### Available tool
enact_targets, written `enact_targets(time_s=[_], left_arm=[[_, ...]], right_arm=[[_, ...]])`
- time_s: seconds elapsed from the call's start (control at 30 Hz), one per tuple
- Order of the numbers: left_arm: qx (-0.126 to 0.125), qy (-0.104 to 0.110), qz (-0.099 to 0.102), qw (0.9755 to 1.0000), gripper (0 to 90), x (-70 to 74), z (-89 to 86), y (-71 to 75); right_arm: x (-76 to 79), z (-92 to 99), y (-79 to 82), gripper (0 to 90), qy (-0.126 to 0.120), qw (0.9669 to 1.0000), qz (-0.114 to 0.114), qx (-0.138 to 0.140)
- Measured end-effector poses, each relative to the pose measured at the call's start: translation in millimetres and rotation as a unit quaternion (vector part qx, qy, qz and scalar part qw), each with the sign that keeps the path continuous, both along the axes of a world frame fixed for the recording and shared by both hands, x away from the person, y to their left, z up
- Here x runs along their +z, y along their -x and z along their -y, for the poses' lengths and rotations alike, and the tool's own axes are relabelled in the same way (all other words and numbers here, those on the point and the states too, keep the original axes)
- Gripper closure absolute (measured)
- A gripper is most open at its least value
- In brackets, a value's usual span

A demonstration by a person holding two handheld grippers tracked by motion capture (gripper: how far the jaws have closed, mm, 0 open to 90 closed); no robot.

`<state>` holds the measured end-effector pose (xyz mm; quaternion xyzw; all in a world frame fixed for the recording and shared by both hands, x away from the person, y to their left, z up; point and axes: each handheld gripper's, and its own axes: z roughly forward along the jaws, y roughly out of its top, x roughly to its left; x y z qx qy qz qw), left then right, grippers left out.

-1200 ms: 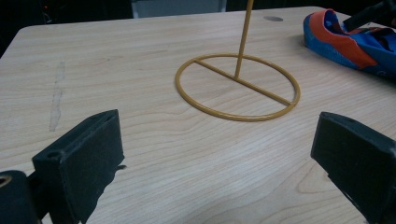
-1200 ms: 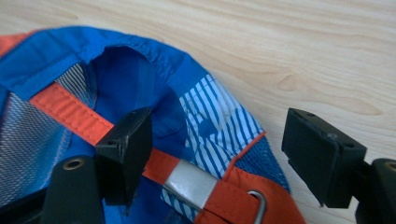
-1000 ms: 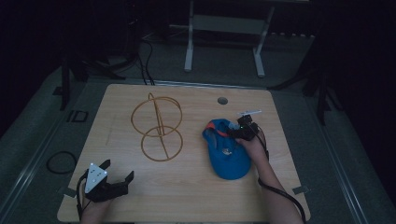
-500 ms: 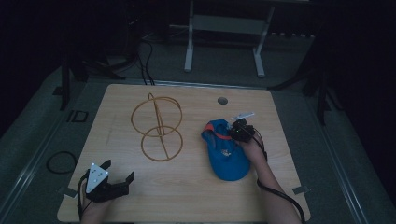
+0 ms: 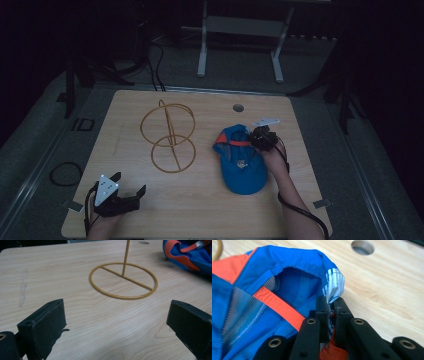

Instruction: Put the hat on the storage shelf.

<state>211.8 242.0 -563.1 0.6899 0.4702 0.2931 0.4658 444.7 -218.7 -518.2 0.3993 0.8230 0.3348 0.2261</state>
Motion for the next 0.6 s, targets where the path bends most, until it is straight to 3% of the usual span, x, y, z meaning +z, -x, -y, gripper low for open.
enact_targets(time_s=[0.33, 0.43, 0.6], left_arm=[[-0.017, -0.002, 0.0, 0.9998, 2.8, 5.4, 8.4, 2.2], [-0.022, -0.001, 0.006, 0.9997, 2.7, 15.0, 11.1, 3.7], [-0.026, 0.029, 0.015, 0.9991, 2.8, 42.3, 11.3, 3.4]], right_arm=[[33.9, 11.5, 20.5, 84.4, -0.028, 0.9991, 0.033, 0.002], [45.0, 14.3, 27.2, 84.4, -0.034, 0.9984, 0.045, 0.004], [66.1, 18.9, 37.8, 84.5, -0.047, 0.9969, 0.062, 0.008]])
